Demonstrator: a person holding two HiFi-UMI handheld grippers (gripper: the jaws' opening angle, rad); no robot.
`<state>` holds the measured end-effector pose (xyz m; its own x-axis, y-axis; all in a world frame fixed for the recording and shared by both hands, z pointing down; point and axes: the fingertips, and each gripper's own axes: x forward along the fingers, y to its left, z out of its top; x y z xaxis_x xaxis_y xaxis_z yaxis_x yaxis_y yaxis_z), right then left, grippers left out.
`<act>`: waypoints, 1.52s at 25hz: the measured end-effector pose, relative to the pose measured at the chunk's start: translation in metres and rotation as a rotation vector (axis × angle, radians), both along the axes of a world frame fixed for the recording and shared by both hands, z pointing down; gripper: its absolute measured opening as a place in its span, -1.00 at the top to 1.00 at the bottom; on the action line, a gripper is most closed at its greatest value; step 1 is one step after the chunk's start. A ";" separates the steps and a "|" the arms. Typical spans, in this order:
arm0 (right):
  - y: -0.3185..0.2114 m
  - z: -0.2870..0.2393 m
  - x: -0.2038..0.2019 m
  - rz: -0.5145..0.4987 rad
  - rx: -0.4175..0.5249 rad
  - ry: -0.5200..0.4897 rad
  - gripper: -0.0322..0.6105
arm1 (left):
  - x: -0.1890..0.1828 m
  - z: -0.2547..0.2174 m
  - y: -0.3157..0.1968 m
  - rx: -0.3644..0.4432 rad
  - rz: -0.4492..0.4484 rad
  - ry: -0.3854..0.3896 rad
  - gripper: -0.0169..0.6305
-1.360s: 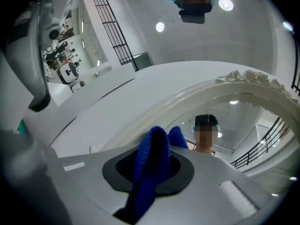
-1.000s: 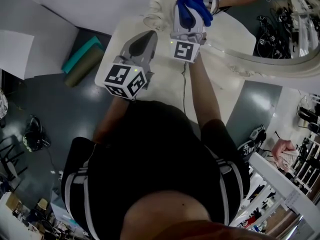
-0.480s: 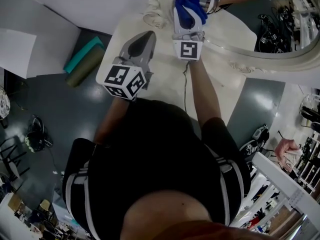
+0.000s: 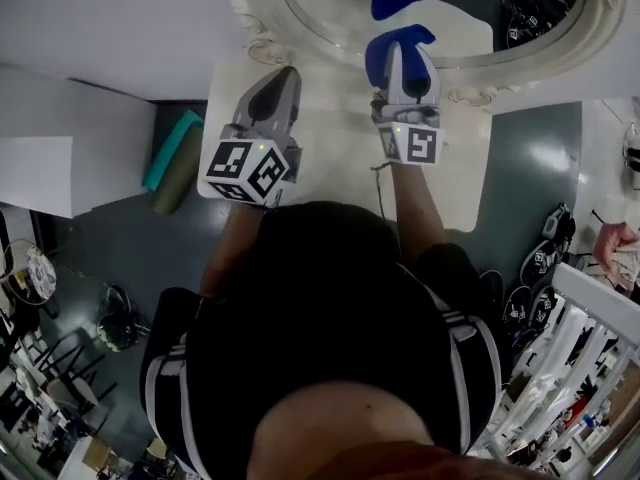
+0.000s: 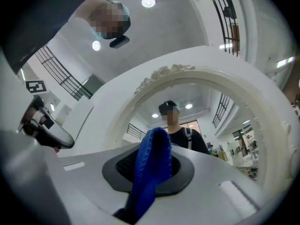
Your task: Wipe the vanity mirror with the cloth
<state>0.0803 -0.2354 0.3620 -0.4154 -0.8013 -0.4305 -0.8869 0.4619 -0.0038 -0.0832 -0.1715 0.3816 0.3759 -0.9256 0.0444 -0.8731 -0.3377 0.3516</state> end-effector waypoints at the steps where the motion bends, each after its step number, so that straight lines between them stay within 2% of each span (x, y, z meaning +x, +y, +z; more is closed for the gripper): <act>1: 0.003 0.004 0.023 0.046 -0.017 -0.016 0.77 | 0.005 0.000 0.000 -0.003 0.007 -0.002 0.92; 7: 0.012 0.027 0.145 0.317 -0.051 -0.069 0.77 | 0.040 0.002 -0.011 -0.011 0.044 -0.010 0.92; 12: 0.000 0.046 0.180 0.394 -0.075 -0.080 0.77 | 0.063 0.002 -0.019 -0.005 0.075 -0.020 0.92; 22: -0.056 0.088 0.206 0.389 -0.143 -0.120 0.77 | 0.084 0.007 -0.037 -0.015 0.070 -0.059 0.92; 29: -0.069 0.086 0.196 0.357 -0.120 -0.117 0.77 | 0.077 0.013 -0.044 -0.038 0.044 -0.063 0.92; 34: -0.070 0.085 0.192 0.380 -0.116 -0.168 0.77 | 0.074 0.019 -0.044 -0.048 0.042 -0.055 0.92; 38: -0.070 0.075 0.171 0.354 -0.101 -0.150 0.77 | 0.066 0.016 -0.043 -0.044 0.040 -0.040 0.92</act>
